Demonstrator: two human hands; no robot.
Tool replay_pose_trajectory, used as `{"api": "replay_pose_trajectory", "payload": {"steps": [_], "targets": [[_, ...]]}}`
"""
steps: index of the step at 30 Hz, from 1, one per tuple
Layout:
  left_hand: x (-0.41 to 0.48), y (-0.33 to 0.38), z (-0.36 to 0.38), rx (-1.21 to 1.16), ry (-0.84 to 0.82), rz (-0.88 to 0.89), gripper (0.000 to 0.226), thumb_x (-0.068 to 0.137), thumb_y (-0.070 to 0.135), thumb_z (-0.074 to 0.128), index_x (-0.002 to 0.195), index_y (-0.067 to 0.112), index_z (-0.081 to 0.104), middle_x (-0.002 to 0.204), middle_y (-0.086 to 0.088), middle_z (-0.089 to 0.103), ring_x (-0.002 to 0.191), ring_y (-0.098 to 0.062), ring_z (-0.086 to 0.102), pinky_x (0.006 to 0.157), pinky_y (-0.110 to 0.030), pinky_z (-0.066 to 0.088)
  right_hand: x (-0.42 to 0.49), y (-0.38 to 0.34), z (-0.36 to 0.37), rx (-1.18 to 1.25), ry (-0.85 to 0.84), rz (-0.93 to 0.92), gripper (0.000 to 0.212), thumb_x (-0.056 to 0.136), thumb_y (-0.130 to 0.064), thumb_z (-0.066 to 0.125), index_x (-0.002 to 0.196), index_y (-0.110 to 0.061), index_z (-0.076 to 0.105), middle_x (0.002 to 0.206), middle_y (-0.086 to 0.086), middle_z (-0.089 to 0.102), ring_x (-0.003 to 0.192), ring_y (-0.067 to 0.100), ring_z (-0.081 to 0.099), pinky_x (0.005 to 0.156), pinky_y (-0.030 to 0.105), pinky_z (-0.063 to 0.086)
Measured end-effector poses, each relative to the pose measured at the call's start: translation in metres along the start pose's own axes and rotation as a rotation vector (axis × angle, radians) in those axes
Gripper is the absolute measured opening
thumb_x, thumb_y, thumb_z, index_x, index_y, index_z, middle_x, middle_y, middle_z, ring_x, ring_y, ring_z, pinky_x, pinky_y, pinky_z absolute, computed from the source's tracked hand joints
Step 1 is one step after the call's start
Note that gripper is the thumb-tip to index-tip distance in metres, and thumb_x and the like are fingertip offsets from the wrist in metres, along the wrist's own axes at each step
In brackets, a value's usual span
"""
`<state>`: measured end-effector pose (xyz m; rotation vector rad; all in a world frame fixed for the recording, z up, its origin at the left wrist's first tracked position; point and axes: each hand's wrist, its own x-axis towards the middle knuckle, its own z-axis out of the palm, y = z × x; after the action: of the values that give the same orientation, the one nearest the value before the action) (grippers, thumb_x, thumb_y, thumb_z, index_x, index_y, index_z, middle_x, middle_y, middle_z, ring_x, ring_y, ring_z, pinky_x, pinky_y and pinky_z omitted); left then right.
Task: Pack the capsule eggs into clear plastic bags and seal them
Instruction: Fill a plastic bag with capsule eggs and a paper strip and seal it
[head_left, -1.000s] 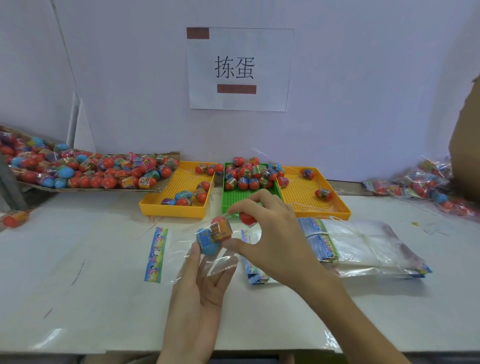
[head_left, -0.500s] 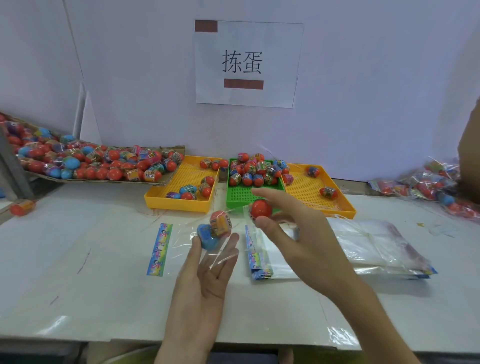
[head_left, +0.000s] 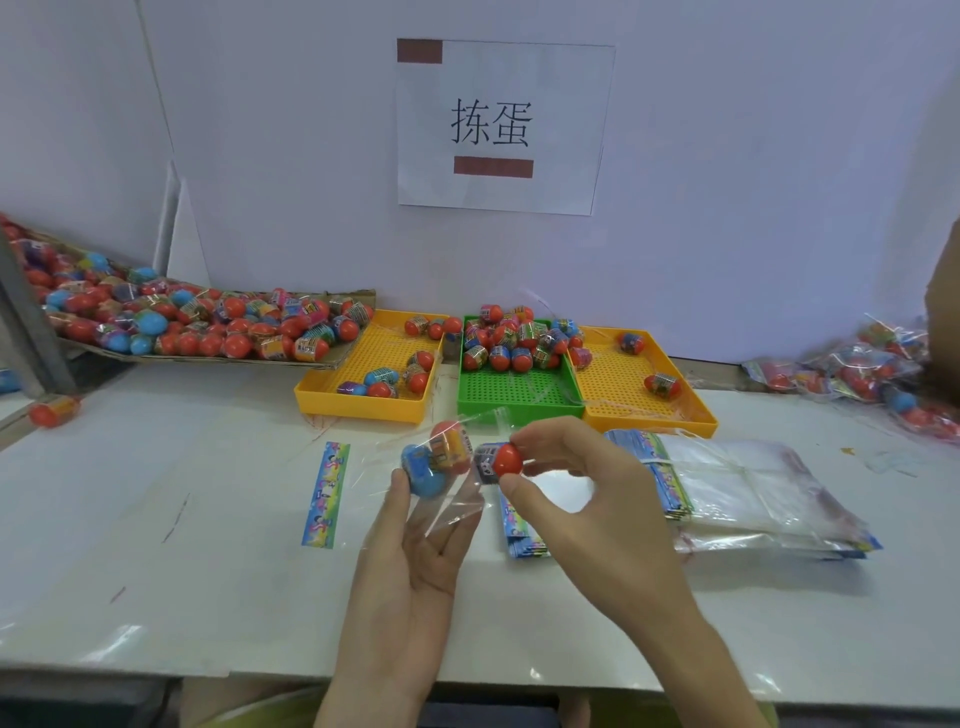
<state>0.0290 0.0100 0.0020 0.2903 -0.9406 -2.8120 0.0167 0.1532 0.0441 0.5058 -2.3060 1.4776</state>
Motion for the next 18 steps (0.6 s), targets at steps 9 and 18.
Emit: {"api": "replay_pose_trajectory", "payload": {"steps": [9, 18], "targets": [[0.002, -0.001, -0.002, -0.039, 0.000, -0.007, 0.032, 0.085, 0.034, 0.062, 0.095, 0.012, 0.083, 0.114, -0.019, 0.074, 0.094, -0.024, 0.076, 0.067, -0.030, 0.062, 0.000, -0.003, 0.010, -0.168, -0.119, 0.004, 0.013, 0.088, -0.031, 0.075, 0.096, -0.041, 0.078, 0.093, -0.019, 0.060, 0.099, 0.003, 0.049, 0.088, 0.020, 0.038], [0.000, 0.002, -0.004, -0.108, -0.022, -0.056, 0.034, 0.088, 0.035, 0.059, 0.096, 0.012, 0.082, 0.116, -0.019, 0.073, 0.102, -0.031, 0.074, 0.072, -0.035, 0.064, 0.025, 0.008, -0.025, -0.196, -0.291, -0.066, 0.021, 0.100, -0.034, 0.058, 0.111, -0.041, 0.074, 0.097, -0.017, 0.055, 0.090, 0.004, 0.053, 0.084, 0.020, 0.042]]}}
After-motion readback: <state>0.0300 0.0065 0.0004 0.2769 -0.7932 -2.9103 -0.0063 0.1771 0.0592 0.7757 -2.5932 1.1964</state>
